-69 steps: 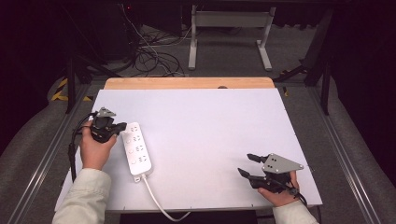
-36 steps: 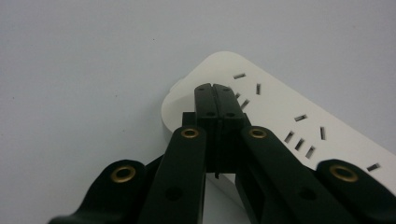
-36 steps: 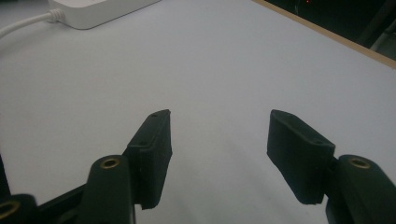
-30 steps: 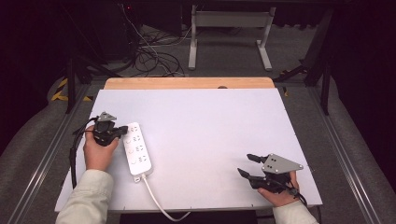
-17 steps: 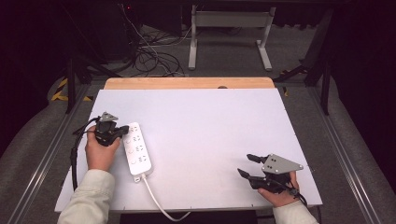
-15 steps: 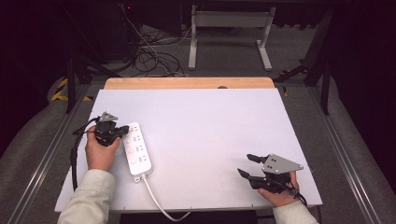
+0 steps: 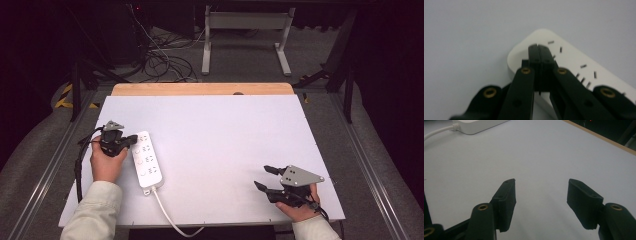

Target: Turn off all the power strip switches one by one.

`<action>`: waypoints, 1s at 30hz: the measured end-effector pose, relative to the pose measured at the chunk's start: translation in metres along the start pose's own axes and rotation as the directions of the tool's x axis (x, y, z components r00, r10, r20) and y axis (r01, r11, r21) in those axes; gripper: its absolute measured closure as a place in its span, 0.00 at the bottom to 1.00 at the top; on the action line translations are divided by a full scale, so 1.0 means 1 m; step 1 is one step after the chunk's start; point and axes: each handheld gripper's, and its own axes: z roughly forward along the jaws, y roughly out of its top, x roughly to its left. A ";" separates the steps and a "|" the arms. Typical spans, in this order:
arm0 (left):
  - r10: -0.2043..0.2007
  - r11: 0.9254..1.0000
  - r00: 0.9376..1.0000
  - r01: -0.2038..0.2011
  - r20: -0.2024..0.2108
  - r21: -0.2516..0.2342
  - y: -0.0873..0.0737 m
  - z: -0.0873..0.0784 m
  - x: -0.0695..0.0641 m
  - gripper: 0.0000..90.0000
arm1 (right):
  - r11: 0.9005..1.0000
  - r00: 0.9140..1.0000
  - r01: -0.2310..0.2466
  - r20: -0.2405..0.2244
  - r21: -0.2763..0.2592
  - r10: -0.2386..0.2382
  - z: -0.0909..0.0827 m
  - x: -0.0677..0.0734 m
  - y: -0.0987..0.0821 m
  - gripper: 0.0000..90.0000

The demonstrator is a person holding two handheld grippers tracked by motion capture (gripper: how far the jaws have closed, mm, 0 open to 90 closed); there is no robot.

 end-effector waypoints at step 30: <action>0.251 0.930 0.951 -0.186 0.180 -0.317 -0.057 -0.099 -0.057 0.46 | 1.000 1.000 -0.009 0.008 -0.017 0.009 -0.004 -0.001 0.000 0.46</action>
